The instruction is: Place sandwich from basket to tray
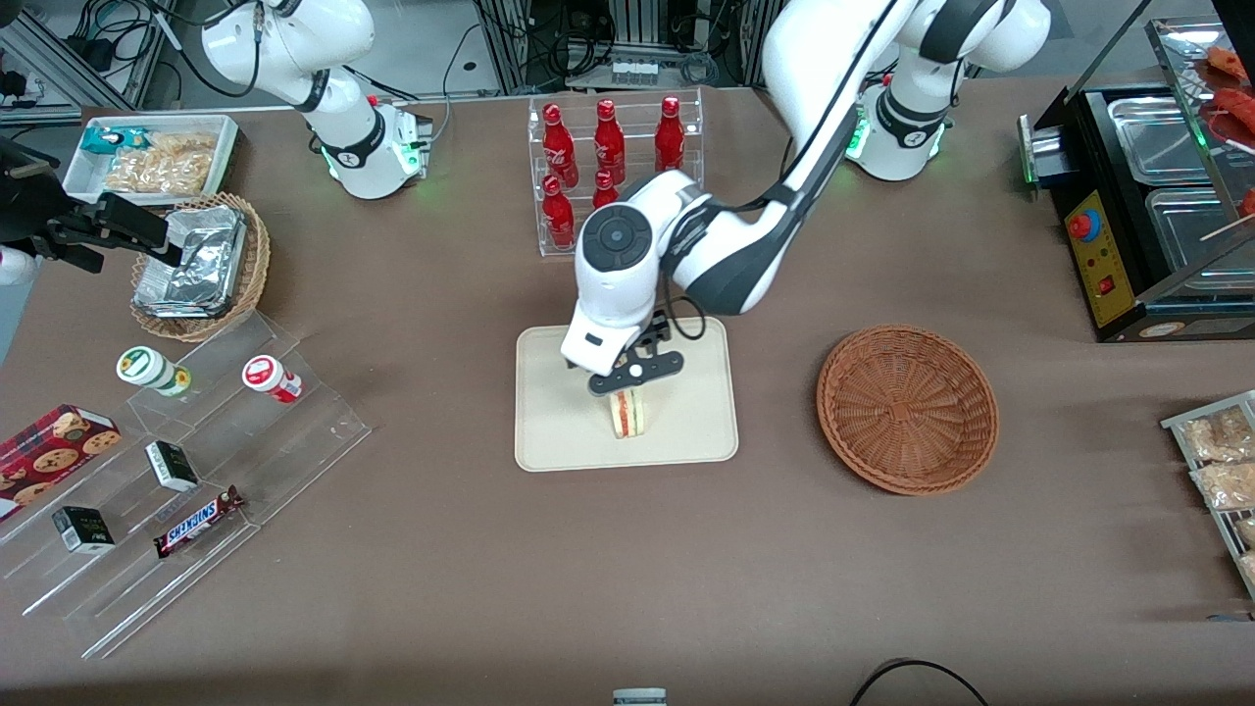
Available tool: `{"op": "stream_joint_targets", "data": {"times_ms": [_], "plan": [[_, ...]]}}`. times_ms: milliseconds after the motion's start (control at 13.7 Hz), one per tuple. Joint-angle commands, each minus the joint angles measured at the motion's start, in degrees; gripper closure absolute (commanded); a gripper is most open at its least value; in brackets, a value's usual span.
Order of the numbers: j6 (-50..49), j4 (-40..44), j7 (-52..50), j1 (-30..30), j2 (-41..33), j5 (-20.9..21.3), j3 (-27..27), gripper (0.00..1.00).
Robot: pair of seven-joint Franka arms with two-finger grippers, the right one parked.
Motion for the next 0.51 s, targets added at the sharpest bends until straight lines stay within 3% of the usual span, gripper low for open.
{"op": "stream_joint_targets", "data": {"times_ms": [0, 146, 439], "plan": [[-9.24, -3.23, 2.87, 3.5, -4.95, -0.08, 0.01, 0.0], [-15.08, -4.36, 3.74, 4.48, -6.36, 2.45, 1.57, 0.0], [-14.83, -11.47, 10.13, 8.78, -12.41, 3.97, 3.26, 0.0]]}}
